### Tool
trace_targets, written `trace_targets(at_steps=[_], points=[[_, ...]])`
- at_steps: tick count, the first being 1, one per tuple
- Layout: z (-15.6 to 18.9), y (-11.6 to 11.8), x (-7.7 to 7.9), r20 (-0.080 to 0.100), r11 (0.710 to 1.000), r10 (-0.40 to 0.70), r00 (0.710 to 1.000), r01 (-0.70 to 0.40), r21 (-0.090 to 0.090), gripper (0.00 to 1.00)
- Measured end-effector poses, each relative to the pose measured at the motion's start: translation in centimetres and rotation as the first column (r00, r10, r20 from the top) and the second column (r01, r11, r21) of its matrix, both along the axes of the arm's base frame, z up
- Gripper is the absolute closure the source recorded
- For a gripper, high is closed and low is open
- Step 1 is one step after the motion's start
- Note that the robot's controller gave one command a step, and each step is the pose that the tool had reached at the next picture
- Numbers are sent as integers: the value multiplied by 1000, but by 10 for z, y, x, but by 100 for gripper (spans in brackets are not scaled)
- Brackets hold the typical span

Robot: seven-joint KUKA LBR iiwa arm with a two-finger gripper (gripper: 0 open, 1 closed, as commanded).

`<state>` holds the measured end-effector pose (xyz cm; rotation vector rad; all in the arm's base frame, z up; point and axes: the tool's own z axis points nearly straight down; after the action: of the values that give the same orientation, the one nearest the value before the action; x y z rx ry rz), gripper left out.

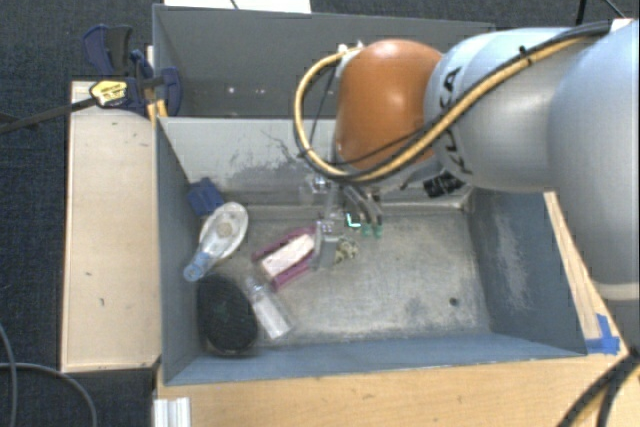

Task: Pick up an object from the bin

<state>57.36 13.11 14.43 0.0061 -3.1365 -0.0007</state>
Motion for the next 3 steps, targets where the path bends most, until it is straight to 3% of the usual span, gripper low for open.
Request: trace_targets(at_steps=[1,2,3], points=[[-76,20,4,1,947,321,947,-321,0,0],[-43,21,-5,12,812,584,812,-584,-2,0],[-32,28,14,12,760,650,760,-650,-2,0]])
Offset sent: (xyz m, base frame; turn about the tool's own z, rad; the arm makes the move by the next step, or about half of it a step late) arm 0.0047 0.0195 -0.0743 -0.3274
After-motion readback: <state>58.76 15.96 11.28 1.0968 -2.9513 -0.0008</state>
